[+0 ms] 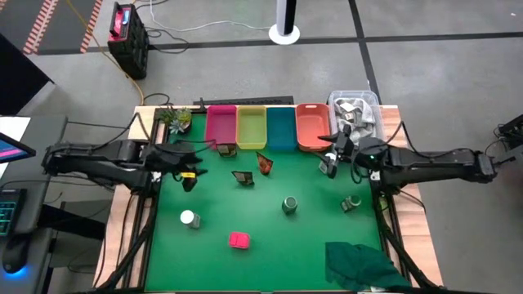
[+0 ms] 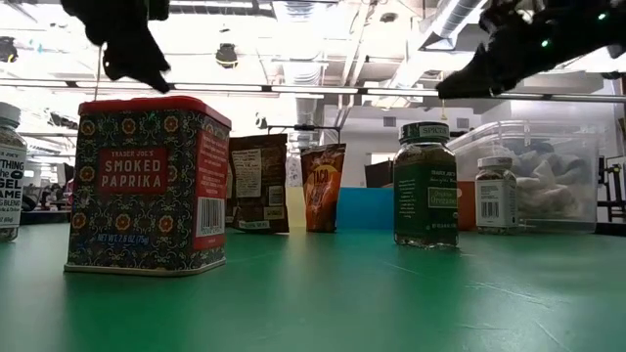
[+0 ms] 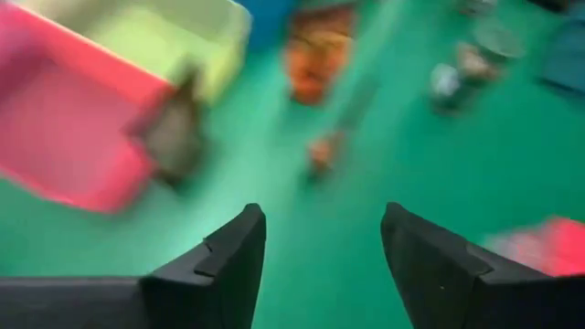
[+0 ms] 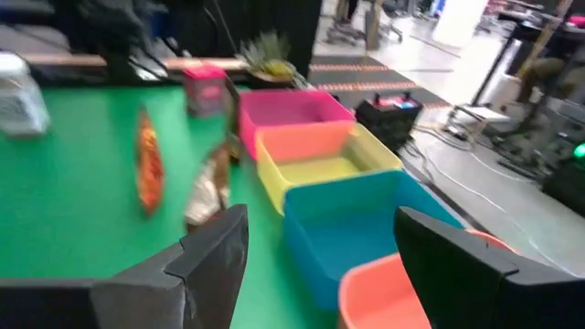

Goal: Sort spices by type
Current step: Put the bottom white seasoning bottle into the red bin, then put the top brown seasoning pack into the yellow bin

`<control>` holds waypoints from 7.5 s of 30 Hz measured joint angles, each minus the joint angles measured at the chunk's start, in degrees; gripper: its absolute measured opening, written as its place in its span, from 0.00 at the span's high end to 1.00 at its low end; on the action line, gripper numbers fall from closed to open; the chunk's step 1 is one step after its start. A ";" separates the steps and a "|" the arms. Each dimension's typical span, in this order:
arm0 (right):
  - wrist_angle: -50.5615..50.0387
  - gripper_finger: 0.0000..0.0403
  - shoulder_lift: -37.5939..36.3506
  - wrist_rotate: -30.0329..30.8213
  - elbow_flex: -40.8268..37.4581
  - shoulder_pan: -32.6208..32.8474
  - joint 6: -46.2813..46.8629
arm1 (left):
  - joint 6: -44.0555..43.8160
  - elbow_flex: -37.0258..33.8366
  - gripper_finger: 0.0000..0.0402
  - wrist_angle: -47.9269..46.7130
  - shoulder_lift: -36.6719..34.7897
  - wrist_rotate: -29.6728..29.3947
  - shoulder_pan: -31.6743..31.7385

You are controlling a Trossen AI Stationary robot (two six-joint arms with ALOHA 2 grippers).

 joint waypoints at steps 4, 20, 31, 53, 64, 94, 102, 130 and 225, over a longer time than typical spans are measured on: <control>-0.26 0.25 1.96 0.00 0.02 -3.27 1.74 | -6.87 5.83 0.45 -4.47 7.27 8.38 -3.37; 10.30 0.25 3.18 -0.59 -2.41 -4.63 8.02 | -24.04 17.88 0.45 -22.70 27.74 14.10 -19.27; 9.43 0.25 3.21 -0.57 -2.41 -0.12 8.07 | -30.59 20.16 0.41 -32.18 33.94 14.02 -27.41; 9.42 0.25 3.21 -0.48 -2.43 0.21 8.14 | -34.92 17.44 0.39 -33.08 35.75 12.43 -35.01; 9.68 0.25 3.21 -0.42 -2.43 0.21 8.48 | -19.08 14.30 0.39 -28.60 35.75 8.81 -33.15; 8.81 0.25 3.21 -0.41 -2.45 0.21 8.50 | -12.51 14.30 0.44 -22.61 35.75 8.69 -29.35; 8.81 0.25 3.21 -0.41 -2.45 0.19 8.50 | -10.20 14.33 0.51 -22.58 35.68 9.14 -29.35; 16.84 0.25 14.61 -1.33 -2.47 2.22 10.29 | 16.69 26.31 0.51 -32.18 35.71 8.76 -0.69; -12.75 0.25 0.86 4.73 0.26 1.09 9.74 | 34.92 66.72 0.28 -37.38 62.22 6.68 10.28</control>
